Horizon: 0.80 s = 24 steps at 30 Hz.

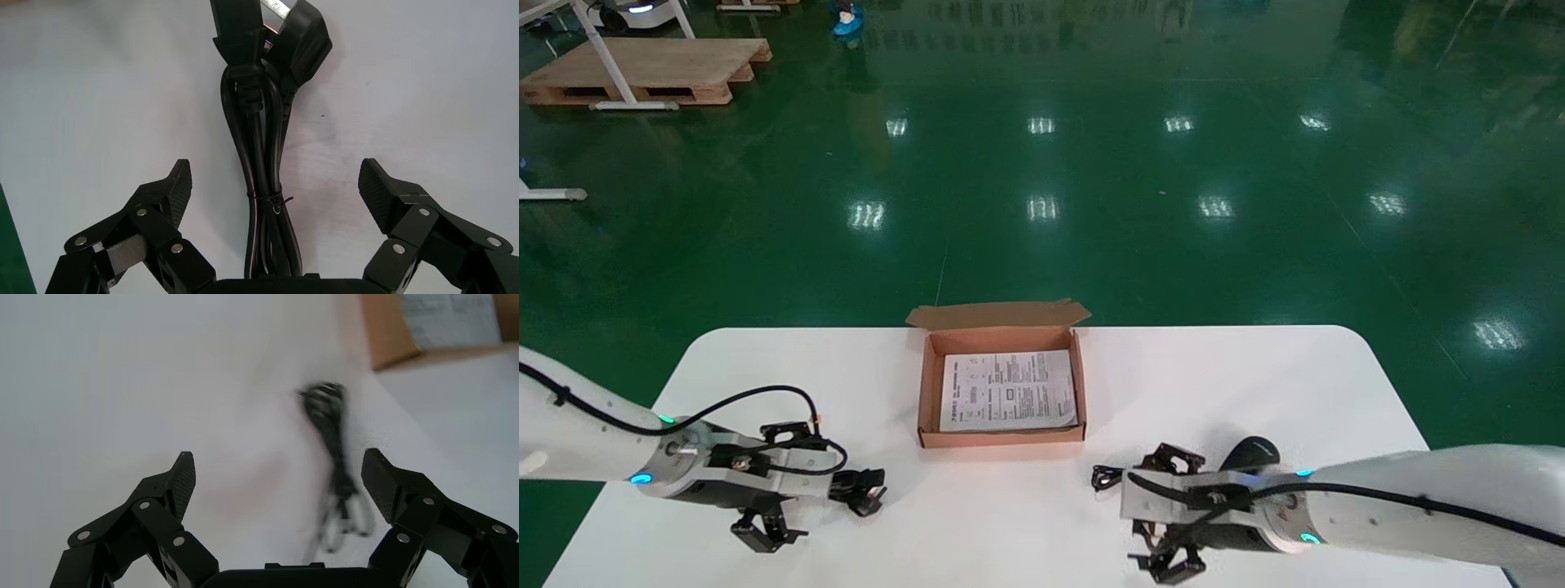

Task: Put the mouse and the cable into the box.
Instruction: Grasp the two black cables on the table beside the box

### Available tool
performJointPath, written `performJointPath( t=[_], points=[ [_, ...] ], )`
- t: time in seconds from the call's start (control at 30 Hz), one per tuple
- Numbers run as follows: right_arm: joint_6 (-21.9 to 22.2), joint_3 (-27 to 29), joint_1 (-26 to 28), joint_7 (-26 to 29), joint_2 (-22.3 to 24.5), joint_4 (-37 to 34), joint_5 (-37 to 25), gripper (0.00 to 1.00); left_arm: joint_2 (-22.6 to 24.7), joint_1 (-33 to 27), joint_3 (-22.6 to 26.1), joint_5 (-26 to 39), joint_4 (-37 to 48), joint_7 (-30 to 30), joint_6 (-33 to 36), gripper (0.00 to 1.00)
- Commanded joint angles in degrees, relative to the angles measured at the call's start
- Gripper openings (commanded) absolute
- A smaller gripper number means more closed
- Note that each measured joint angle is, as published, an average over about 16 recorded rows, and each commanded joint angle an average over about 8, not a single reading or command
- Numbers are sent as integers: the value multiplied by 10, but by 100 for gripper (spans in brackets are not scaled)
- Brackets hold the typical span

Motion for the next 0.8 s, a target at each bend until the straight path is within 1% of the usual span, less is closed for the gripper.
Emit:
performJointPath(
  t=[0.03,0.1,0.17,0.3,0.43,0.6,0.8],
  points=[
    [43,-14,12,-15,-36,-54,-50,100,2,-2,0,-1,6,4,-1,100],
    [63,-18,30,-29,-62,-103,-63,100,3,-3,-1,-1,10,7,-1,100],
    [74,-21,47,-44,-85,-148,-68,100,4,-4,-1,-2,14,10,-2,100],
    [75,-24,76,-82,-122,-225,-63,100,6,-7,-1,-3,22,15,-3,100],
    [80,-25,89,-120,-145,-283,-53,100,8,-9,-2,-4,28,19,-4,100],
    [103,-27,90,-149,-157,-326,-43,100,10,-10,-2,-5,34,23,-5,100],
    [118,-29,93,-156,-158,-345,-32,100,11,-11,0,-2,39,27,-7,100]
  ],
)
